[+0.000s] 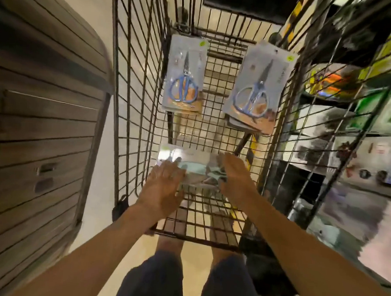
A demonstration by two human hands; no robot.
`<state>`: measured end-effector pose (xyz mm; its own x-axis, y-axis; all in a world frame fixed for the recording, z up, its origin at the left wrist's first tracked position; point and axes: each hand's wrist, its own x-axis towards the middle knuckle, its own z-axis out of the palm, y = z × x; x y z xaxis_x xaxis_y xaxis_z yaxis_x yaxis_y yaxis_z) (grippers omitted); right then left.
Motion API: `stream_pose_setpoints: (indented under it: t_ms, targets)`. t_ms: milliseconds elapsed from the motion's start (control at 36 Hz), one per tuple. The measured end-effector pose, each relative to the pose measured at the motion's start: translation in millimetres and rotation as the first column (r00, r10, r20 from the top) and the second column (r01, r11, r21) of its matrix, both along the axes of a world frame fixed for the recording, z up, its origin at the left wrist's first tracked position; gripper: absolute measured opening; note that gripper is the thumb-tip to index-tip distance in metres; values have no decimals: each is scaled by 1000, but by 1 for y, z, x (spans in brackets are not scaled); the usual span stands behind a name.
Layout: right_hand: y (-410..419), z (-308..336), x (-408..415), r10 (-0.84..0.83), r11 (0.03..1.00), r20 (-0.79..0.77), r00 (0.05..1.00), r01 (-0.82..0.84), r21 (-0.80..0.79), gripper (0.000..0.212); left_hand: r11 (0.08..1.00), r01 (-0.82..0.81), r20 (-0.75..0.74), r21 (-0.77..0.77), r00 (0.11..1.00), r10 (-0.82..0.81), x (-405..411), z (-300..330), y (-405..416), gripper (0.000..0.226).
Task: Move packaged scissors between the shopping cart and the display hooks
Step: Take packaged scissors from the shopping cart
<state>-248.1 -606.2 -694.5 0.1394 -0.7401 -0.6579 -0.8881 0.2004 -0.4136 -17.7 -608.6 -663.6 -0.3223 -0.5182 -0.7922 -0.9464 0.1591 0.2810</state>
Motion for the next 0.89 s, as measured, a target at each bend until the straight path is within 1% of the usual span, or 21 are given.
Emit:
stream_pose_setpoints:
  t_ms: [56,111,167,222,278,361,417,444,500,556,583,639,722,778,833,861,889]
  targets:
    - [-2,-14,6,25,999,-4,1000,-25,-39,73,999,-41,-10,9,999,41,3,-2,1,77]
    - [-5,-18,11,5,1000,5,1000,-5,-28,77,998,-70,-43,1,997,70,4,1,1,76]
    - [-5,-17,11,-43,998,-15,999,42,-43,79,995,-95,-85,-24,992,93,5,3,2,72]
    - [-5,-15,7,-11,995,-36,999,7,-96,80,989,-134,-148,-63,981,123,7,4,4,66]
    - [-9,-10,5,36,995,-35,999,-38,-87,73,980,-178,-176,-88,971,161,12,0,7,68]
    - [-14,-6,1,56,998,-22,998,-56,-9,58,978,-197,-172,-65,968,183,16,-3,10,70]
    - [-17,-5,1,60,997,9,998,-61,47,48,981,-187,-134,-49,975,179,17,-3,10,79]
    - [-19,-5,1,44,994,26,999,-47,101,43,984,-177,-110,-31,979,172,18,-2,10,82]
    - [-23,-4,-1,41,981,45,998,-48,186,29,985,-171,-90,-20,982,169,18,2,9,75]
    - [-26,-4,-5,49,978,71,996,-62,197,15,988,-153,-73,-9,986,152,17,7,8,66]
    - [-28,-1,-7,43,978,86,995,-59,200,11,989,-149,-69,-1,986,149,16,10,7,65]
    - [-28,7,-9,16,979,108,994,-37,201,11,986,-166,-70,8,984,166,16,15,5,66]
    - [-26,23,-13,-116,984,116,986,99,149,27,968,-250,-125,11,960,250,15,29,-2,67]
    - [-23,36,-18,-266,962,205,942,245,121,30,938,-345,-188,38,919,346,13,38,-7,67]
    - [-22,49,-23,-450,893,318,834,421,161,27,881,-465,-263,84,843,469,11,44,-13,68]
    - [-22,56,-24,-543,839,360,758,501,210,25,839,-530,-299,124,786,541,10,47,-16,69]
    - [-22,62,-24,-637,769,396,661,576,276,24,781,-598,-323,180,714,622,8,49,-18,69]
